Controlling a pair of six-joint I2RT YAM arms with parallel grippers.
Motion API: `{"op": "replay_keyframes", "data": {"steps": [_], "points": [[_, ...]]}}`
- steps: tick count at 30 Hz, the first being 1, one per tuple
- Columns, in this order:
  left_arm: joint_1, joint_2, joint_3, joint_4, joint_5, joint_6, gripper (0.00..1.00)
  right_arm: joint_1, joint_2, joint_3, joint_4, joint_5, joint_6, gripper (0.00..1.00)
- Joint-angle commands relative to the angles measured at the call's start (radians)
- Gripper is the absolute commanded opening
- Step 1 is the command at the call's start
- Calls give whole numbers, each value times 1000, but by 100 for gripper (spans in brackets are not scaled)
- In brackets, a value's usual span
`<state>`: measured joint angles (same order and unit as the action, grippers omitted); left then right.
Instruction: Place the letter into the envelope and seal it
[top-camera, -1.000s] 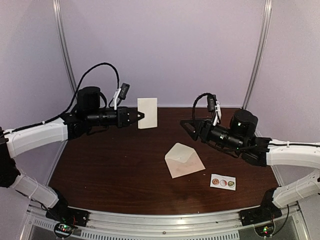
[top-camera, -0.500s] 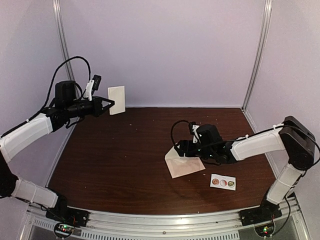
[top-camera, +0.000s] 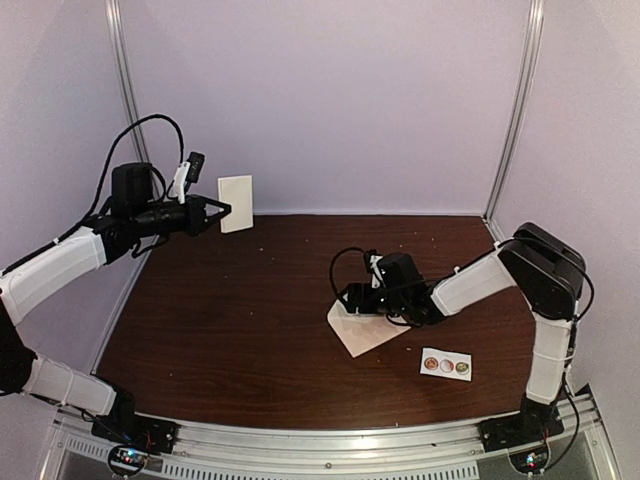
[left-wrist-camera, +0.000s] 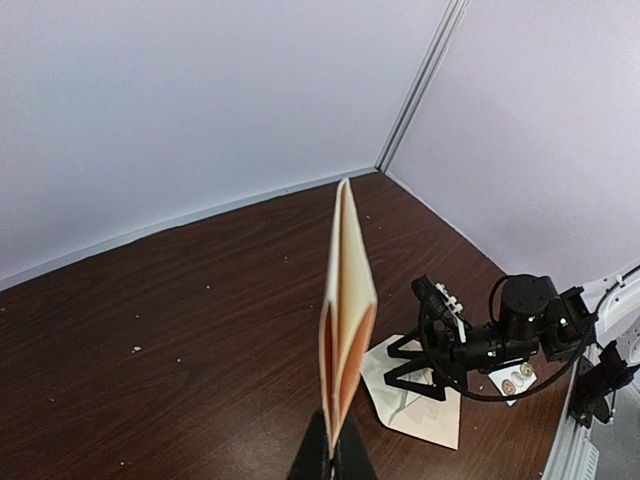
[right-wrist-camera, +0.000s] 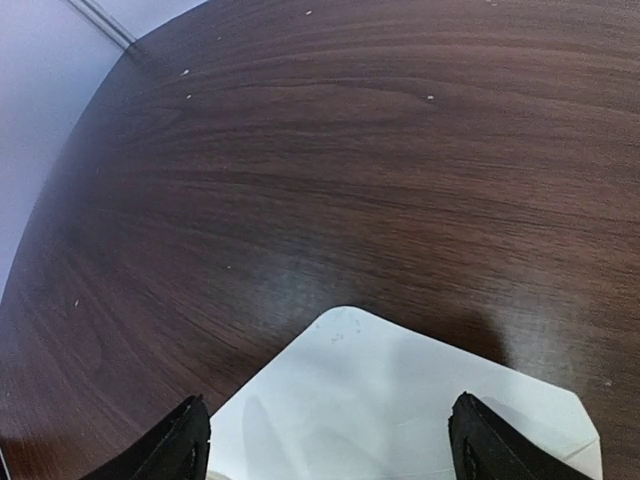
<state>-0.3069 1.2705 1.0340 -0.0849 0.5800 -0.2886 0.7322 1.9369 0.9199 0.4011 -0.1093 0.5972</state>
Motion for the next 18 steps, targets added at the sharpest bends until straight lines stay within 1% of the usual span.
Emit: {"op": "replay_keyframes", "data": {"steps": [1, 13, 18], "points": [[3, 7, -12, 17, 18, -3, 0, 6, 58, 28, 65, -142, -27, 83], [3, 15, -11, 17, 14, 2, 0, 109, 113, -16, 180, -344, -17, 78], [3, 12, -11, 17, 14, 6, 0, 154, 120, -28, 190, -382, -9, 77]]}}
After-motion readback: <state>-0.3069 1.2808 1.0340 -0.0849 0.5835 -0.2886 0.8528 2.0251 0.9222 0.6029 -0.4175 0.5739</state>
